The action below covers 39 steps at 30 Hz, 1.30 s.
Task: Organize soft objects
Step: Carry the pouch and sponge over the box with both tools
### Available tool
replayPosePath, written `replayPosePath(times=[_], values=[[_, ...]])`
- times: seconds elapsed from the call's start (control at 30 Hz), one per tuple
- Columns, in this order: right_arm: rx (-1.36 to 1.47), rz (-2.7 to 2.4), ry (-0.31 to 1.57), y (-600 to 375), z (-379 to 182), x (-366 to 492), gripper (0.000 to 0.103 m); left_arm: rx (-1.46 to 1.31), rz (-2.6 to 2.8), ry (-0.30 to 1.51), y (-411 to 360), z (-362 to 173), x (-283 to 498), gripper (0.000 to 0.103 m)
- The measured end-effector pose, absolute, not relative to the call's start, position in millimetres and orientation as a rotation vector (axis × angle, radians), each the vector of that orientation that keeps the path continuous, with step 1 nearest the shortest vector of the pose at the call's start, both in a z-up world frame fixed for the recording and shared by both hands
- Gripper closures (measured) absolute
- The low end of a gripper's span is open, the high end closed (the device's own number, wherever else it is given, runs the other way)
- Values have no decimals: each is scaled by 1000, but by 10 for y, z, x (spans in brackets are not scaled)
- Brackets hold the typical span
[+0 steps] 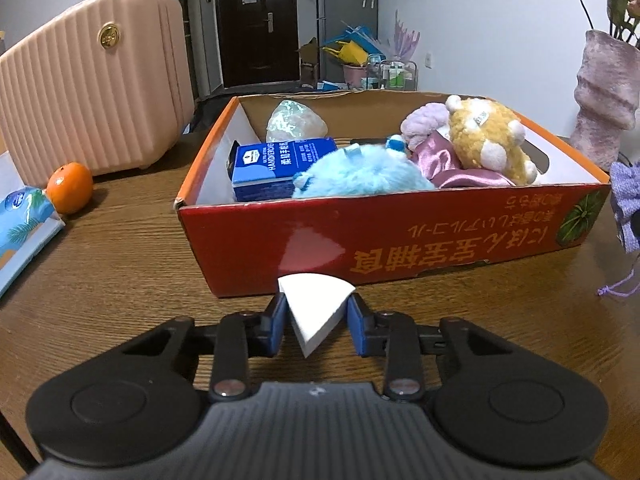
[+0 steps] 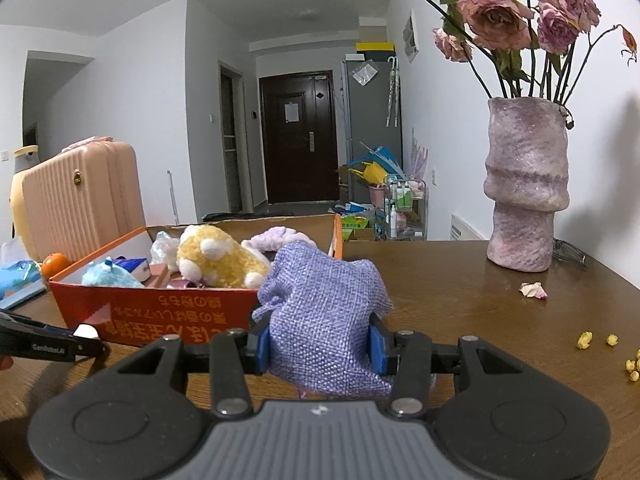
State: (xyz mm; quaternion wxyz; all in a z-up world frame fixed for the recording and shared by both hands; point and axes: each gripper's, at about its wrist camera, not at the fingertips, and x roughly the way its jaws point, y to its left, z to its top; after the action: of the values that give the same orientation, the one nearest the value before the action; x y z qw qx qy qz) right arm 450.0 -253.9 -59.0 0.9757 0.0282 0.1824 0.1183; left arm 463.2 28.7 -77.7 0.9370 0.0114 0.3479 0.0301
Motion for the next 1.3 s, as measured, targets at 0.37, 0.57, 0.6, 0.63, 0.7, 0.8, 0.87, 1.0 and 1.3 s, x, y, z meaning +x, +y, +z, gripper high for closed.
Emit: replayPosePath(times=[0.37, 0.57, 0.6, 0.63, 0.7, 0.8, 0.87, 1.0, 1.3], values=[[43, 266, 315, -2484, -497, 4412, 58, 51, 35, 602, 168, -611, 4367, 71], [23, 282, 261, -2428, -377, 4339, 58, 32, 26, 529, 127, -432, 4211, 71], [23, 284, 252, -2423, -355, 4335, 58, 24, 25, 512, 126, -389, 4180, 71], [26, 284, 244, -2419, -335, 4334, 58, 14, 22, 500, 135, -353, 4162, 71], [36, 288, 231, -2413, -295, 4344, 58, -4, 17, 478, 138, -276, 4139, 71], [65, 296, 215, -2392, -227, 4395, 58, -37, 1, 449, 131, -179, 4126, 71], [80, 301, 207, -2363, -191, 4445, 58, -53, 1, 432, 126, -117, 4135, 71], [91, 305, 194, -2291, -147, 4550, 58, -74, 7, 407, 87, -37, 4201, 71], [136, 291, 179, -2212, -88, 4874, 58, -104, 25, 377, 14, 32, 4516, 71]])
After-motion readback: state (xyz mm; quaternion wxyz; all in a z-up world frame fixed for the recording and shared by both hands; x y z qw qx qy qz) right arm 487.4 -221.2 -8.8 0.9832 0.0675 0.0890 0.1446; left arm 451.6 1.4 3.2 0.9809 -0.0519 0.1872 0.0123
